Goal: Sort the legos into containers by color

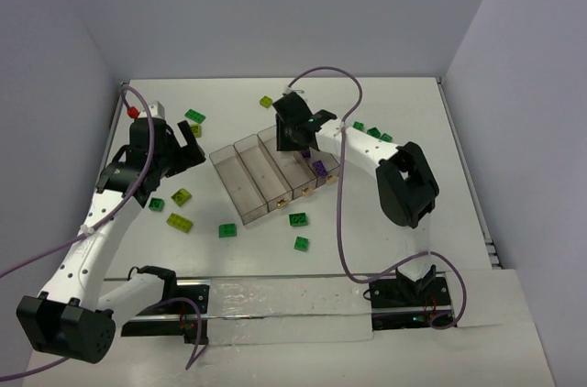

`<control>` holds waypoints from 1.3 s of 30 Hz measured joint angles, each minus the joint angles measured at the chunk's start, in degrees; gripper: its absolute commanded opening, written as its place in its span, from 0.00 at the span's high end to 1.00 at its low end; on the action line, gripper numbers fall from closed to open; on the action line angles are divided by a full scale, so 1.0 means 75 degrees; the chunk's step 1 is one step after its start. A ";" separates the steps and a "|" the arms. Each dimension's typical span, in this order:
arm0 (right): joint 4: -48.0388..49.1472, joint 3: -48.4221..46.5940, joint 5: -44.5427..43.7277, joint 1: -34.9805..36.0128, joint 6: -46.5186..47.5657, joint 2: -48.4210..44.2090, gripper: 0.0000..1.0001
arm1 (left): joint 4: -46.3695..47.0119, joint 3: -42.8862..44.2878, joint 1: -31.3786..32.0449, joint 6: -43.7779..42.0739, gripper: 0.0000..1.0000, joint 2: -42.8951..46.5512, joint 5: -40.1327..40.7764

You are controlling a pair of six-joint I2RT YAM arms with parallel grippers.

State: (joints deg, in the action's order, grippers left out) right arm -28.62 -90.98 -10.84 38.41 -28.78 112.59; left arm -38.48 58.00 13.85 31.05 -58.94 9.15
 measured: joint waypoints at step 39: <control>-0.0137 0.7060 -0.0047 -0.6567 -0.1111 -0.5758 0.17 | 0.0004 0.0143 0.0000 -0.0219 0.01 -0.0090 -0.0089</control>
State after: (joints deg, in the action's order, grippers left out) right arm -29.65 -38.03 -11.20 -10.85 -37.11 69.41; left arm -38.45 59.07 13.85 29.40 -59.61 8.48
